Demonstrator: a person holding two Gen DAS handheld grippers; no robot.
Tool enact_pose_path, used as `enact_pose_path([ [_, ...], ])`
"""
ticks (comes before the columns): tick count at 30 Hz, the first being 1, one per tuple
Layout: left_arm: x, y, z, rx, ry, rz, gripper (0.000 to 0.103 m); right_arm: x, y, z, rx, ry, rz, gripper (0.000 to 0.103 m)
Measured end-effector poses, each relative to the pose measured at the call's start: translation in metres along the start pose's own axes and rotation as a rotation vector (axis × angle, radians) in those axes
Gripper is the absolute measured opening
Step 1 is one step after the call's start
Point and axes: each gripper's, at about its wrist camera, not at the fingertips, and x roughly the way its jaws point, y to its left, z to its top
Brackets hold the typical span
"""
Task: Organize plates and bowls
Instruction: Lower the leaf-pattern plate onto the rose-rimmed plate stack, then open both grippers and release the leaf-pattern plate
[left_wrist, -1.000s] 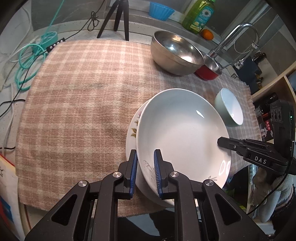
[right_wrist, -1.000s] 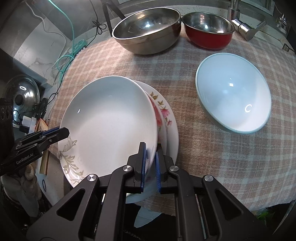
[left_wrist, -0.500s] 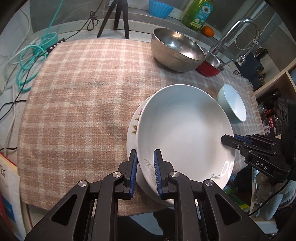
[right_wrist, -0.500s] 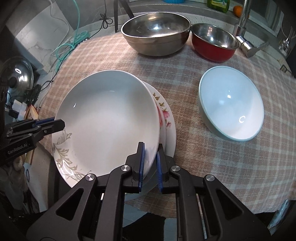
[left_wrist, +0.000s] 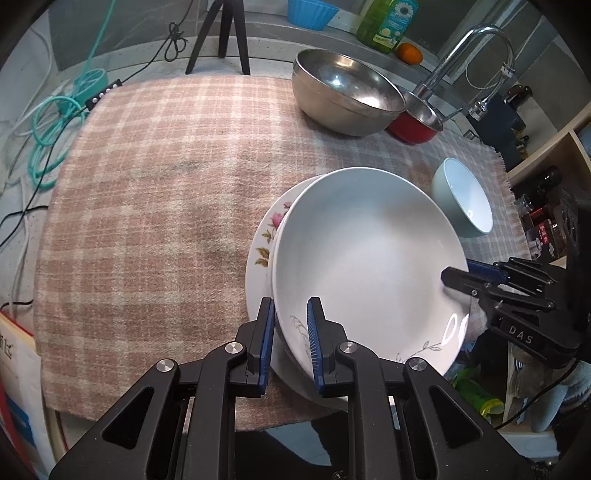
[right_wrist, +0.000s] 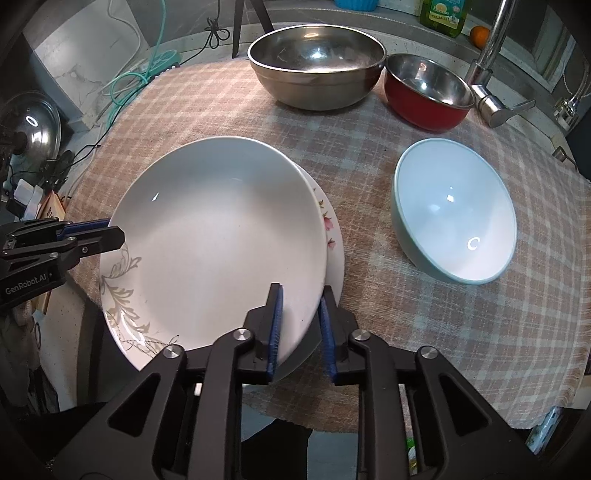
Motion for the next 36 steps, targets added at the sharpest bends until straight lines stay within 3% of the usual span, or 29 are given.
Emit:
enact_pose_path([
  [6, -0.002, 0.001, 0.000, -0.006, 0.000, -0.002, 0.016, -0.001, 0.001, -0.001, 0.003, -0.007, 0.007, 0.028],
  [8, -0.005, 0.000, 0.001, 0.002, -0.010, -0.003, 0.018, -0.004, 0.001, -0.001, 0.006, -0.021, 0.011, 0.037],
  [10, -0.008, -0.001, 0.002, 0.008, -0.014, -0.006, 0.030, -0.010, 0.002, -0.001, 0.004, -0.044, 0.008, 0.051],
  [11, -0.010, -0.002, 0.003, 0.007, -0.022, -0.004, 0.044, -0.014, 0.001, 0.000, 0.004, -0.063, 0.005, 0.058],
  [14, -0.017, -0.002, 0.006, 0.009, -0.043, -0.014, 0.049, -0.023, 0.001, 0.001, 0.006, -0.092, 0.008, 0.073],
  [17, -0.019, 0.000, 0.010, 0.001, -0.050, -0.015, 0.068, -0.033, -0.002, 0.004, 0.029, -0.134, 0.034, 0.084],
  [36, -0.045, 0.019, 0.075, -0.022, -0.149, -0.017, 0.068, -0.078, -0.037, 0.071, 0.168, -0.281, 0.116, 0.087],
])
